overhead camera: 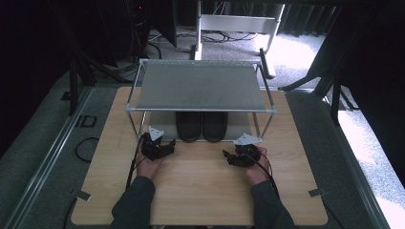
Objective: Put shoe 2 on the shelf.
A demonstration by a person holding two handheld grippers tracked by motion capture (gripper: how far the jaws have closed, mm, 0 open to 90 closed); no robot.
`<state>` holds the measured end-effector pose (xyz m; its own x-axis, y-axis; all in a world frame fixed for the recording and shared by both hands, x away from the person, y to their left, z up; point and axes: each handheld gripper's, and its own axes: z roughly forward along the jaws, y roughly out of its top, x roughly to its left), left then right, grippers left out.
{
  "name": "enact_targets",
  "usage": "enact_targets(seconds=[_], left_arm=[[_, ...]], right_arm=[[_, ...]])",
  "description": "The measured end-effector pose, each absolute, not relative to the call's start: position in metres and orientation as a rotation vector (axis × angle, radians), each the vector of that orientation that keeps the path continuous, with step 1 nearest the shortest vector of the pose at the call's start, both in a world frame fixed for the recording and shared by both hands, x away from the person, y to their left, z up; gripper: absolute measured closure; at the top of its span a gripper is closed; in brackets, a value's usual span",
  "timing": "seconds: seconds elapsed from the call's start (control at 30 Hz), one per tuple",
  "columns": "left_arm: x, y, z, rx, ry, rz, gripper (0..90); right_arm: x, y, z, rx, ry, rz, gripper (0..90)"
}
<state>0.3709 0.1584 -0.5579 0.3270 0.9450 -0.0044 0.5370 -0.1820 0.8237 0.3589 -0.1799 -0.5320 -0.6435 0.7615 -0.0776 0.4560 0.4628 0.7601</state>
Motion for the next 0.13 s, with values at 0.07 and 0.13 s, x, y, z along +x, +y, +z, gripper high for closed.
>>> enact_targets(seconds=[0.07, 0.13], left_arm=[[0.368, 0.157, -0.558, 1.847, 1.297, 0.716, 29.9], [0.367, 0.156, -0.558, 1.846, 1.295, 0.724, 30.0]], right_arm=[[0.353, -0.192, -0.534, 1.040, 2.302, 1.006, 38.3], [0.348, -0.206, -0.536, 1.068, 2.287, 0.984, 36.7]])
